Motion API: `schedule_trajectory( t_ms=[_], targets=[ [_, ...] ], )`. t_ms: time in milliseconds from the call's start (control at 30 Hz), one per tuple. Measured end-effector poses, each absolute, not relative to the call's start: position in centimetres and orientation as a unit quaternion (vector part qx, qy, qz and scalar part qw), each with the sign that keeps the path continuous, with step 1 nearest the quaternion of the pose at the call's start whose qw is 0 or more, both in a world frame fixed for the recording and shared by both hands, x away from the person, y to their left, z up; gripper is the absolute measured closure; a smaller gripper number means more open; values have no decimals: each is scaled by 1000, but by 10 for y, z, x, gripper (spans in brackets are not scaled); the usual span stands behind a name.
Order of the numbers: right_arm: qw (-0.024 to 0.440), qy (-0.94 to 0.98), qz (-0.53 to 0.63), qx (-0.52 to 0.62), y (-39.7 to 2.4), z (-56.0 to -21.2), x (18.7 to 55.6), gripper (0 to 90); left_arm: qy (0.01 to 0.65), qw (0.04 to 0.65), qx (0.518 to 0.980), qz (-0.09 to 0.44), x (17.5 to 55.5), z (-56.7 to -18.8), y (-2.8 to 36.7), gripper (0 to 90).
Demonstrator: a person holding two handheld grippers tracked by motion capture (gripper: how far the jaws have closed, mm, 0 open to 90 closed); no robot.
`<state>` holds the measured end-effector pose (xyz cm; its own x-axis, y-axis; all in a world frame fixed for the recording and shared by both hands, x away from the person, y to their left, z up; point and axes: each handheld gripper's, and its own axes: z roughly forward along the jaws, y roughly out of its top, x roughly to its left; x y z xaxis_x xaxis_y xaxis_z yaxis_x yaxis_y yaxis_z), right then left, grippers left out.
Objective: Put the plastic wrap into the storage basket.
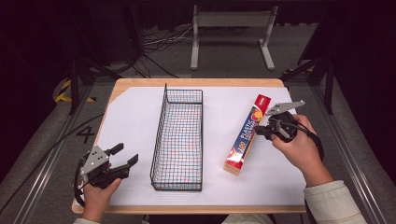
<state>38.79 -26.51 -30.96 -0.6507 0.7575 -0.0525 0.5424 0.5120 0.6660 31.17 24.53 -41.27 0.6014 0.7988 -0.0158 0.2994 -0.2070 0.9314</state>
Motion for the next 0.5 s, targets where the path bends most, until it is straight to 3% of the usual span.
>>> schedule_trajectory(
  t_ms=[500],
  targets=[
    [130, 883, 230, 388, -241, -301, 418, 900, 375, 507, 735, 249, 311, -413, 246, 309]
  ],
)
